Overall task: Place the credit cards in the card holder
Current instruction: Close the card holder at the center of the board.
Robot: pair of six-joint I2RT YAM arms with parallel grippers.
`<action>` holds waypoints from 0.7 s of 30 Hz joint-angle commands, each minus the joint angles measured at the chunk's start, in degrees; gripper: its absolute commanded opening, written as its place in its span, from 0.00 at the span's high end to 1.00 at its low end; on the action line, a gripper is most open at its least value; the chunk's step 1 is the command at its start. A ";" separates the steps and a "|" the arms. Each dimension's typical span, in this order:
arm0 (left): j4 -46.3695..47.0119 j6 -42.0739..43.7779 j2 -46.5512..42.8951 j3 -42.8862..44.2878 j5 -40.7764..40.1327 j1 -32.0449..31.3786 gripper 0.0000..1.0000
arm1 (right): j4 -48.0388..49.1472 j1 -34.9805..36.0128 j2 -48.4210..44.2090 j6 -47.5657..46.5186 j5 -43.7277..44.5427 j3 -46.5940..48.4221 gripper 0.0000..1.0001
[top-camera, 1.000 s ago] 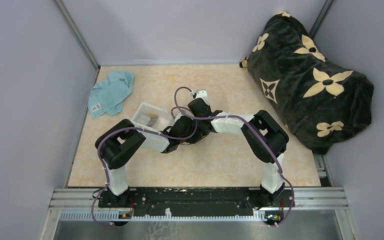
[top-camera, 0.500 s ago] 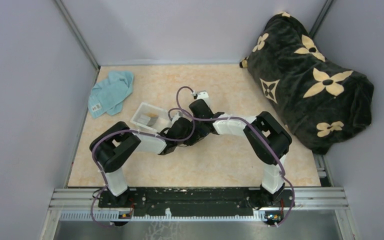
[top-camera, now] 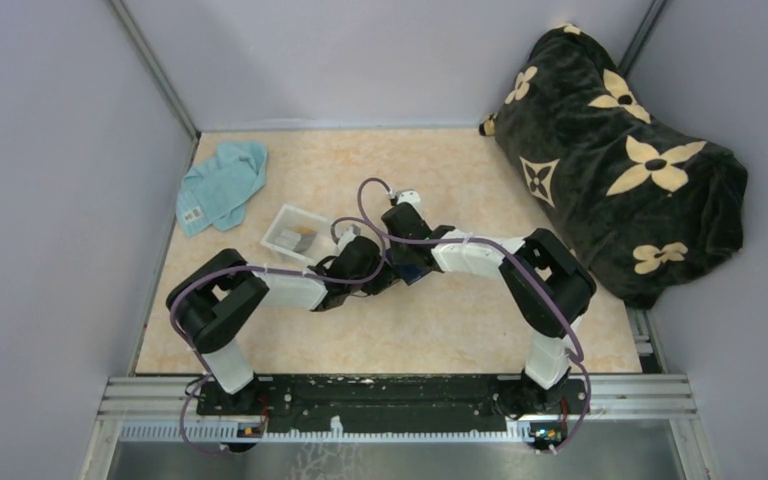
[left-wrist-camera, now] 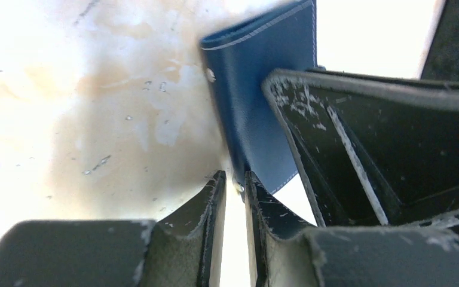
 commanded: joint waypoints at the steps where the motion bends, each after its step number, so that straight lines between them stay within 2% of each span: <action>1: -9.54 2.66 -0.37 -1.76 -4.95 0.35 0.74 | -10.10 1.50 -2.27 1.84 -3.69 -3.18 0.64; 11: -12.37 4.17 3.39 2.69 -5.44 0.49 0.75 | -10.22 1.52 -7.29 2.07 -2.86 -3.75 0.64; 21: -13.07 5.00 4.89 4.05 -5.52 0.83 0.75 | -5.92 1.54 -14.00 -0.66 0.48 -5.05 0.64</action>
